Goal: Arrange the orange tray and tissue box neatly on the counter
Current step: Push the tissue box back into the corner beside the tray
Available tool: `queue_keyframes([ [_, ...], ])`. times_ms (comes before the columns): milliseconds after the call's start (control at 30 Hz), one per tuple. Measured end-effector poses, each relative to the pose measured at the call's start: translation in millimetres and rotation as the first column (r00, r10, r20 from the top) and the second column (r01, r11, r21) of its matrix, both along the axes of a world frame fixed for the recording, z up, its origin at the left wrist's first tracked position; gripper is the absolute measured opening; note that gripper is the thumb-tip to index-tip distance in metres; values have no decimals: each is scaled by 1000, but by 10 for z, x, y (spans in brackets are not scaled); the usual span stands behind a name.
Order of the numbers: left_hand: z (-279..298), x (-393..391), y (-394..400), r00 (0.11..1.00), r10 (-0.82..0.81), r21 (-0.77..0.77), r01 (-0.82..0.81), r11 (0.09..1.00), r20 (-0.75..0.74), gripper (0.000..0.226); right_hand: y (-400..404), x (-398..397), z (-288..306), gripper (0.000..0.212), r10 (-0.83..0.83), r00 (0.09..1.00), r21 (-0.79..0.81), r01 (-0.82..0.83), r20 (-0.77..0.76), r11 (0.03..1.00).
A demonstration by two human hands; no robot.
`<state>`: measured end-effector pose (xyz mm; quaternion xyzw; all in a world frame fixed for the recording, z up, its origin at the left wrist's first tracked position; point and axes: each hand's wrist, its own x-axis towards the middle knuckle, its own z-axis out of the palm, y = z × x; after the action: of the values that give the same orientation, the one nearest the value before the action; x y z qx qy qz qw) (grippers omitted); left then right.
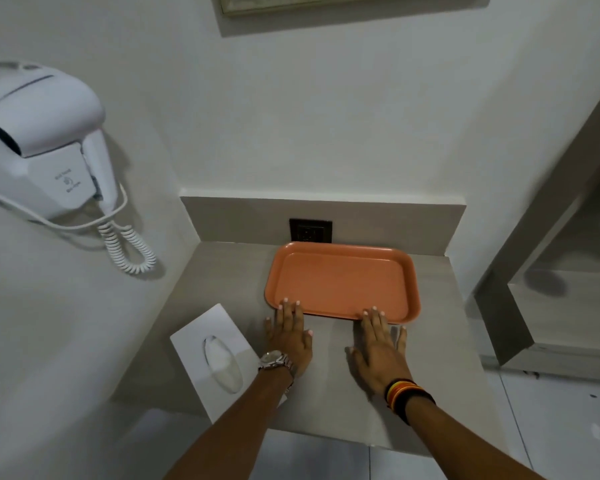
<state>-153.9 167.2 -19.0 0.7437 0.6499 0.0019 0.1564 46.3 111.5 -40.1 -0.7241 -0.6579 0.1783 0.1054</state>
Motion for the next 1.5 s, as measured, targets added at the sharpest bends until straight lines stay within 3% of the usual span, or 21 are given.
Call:
queue_keyframes([
  [167, 215, -474, -116, 976, 196, 78, -203, 976, 90, 69, 273, -384, 349, 74, 159, 987, 72, -157, -15, 985],
  [333, 287, -951, -475, 888, 444, 129, -458, 879, 121, 69, 466, -986, 601, 71, 389, 921, 103, -385, -21, 917],
  [433, 273, -1134, -736, 809, 566, 72, -581, 810, 158, 72, 450, -1327, 576, 73, 502, 865, 81, -500, 1, 862],
  [633, 202, -1301, -1167, 604, 690, -153, -698, 700, 399, 73, 296, -1776, 335, 74, 613, 790, -18, -613, -17, 790],
  [733, 169, -1316, -1232, 428, 732, -259, -741, 620, 530, 70, 210, -1879, 268, 78, 549, 807, -87, -576, -217, 813],
  [867, 227, -1279, -1162, 268, 681, -292, -754, 588, 681, 45, 195, -1967, 262, 80, 291, 823, -135, -401, -488, 906],
  [1000, 357, -1181, -900, -4, 722, -462, -771, 438, 692, 40, 240, -2016, 303, 57, 180, 772, -143, -330, -610, 933],
  [1067, 455, -1149, -754, -77, 728, -497, -779, 382, 681, 34, 290, -2068, 341, 48, 116, 733, -162, -297, -670, 941],
  [1300, 621, -1566, 22, 33, 707, -425, -779, 461, 706, 38, 806, -2462, 491, 51, -106, 585, -239, -155, -804, 958],
  [1500, 553, -1960, 1001, 201, 715, -385, -729, 566, 670, 47, 1611, -2812, 567, 52, -158, 564, -238, -71, -811, 969],
])
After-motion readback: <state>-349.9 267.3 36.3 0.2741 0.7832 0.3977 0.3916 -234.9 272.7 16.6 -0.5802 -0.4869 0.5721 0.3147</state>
